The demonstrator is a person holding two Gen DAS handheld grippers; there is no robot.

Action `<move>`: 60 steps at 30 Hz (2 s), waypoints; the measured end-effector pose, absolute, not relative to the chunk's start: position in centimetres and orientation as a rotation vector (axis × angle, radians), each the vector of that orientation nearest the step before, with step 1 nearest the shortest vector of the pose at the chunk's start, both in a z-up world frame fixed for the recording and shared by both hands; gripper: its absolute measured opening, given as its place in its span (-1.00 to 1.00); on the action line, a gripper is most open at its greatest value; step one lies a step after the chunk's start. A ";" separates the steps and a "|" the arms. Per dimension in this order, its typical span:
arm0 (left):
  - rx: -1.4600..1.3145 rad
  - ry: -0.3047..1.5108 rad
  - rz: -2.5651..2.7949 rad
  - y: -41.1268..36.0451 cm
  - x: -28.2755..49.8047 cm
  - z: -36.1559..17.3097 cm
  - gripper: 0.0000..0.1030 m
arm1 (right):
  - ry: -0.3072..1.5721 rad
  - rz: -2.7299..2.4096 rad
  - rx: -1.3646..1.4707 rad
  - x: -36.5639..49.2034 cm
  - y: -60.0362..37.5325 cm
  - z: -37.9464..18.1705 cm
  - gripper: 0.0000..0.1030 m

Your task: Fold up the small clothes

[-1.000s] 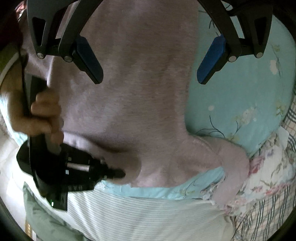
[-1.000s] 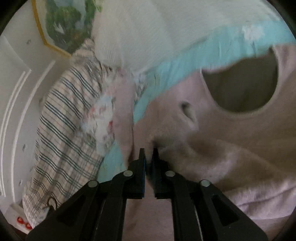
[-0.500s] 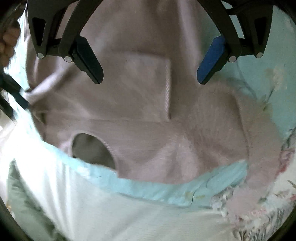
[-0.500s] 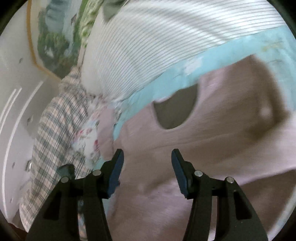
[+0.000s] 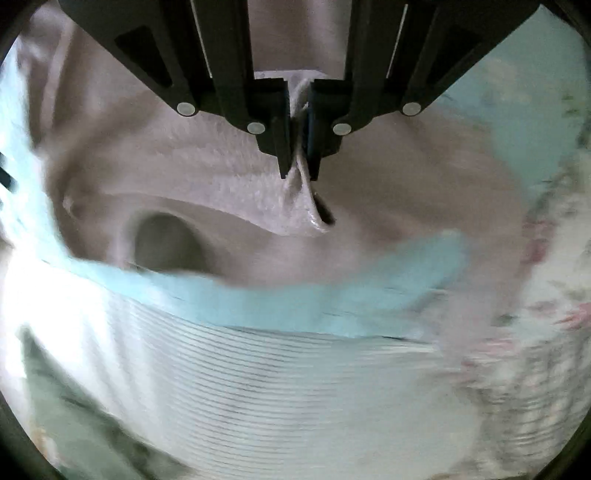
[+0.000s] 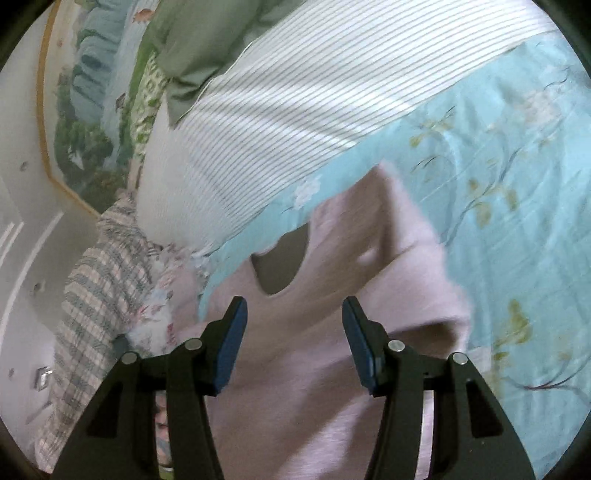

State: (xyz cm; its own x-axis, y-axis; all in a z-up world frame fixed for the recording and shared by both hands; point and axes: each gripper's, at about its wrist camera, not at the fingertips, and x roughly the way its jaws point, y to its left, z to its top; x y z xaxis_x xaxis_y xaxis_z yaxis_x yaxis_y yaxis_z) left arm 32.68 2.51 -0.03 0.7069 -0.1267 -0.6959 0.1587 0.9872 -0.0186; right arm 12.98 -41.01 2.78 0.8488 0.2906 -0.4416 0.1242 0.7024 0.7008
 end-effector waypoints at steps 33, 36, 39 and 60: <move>-0.145 0.775 -0.196 4.1 32.5 -3.6 -0.89 | 0.696 -0.070 0.547 21.1 -43.9 1.4 -0.84; -0.127 0.783 -0.194 4.1 32.5 -3.5 -0.88 | 0.815 0.052 0.490 22.2 -40.2 0.1 -0.63; -0.140 0.772 -0.191 5.6 32.1 -2.6 -0.83 | 0.938 -0.128 0.351 22.3 -39.5 -2.2 -0.59; 0.044 0.740 0.265 17.3 45.4 1.2 0.48 | 0.824 0.312 0.498 13.2 -26.6 2.5 -0.04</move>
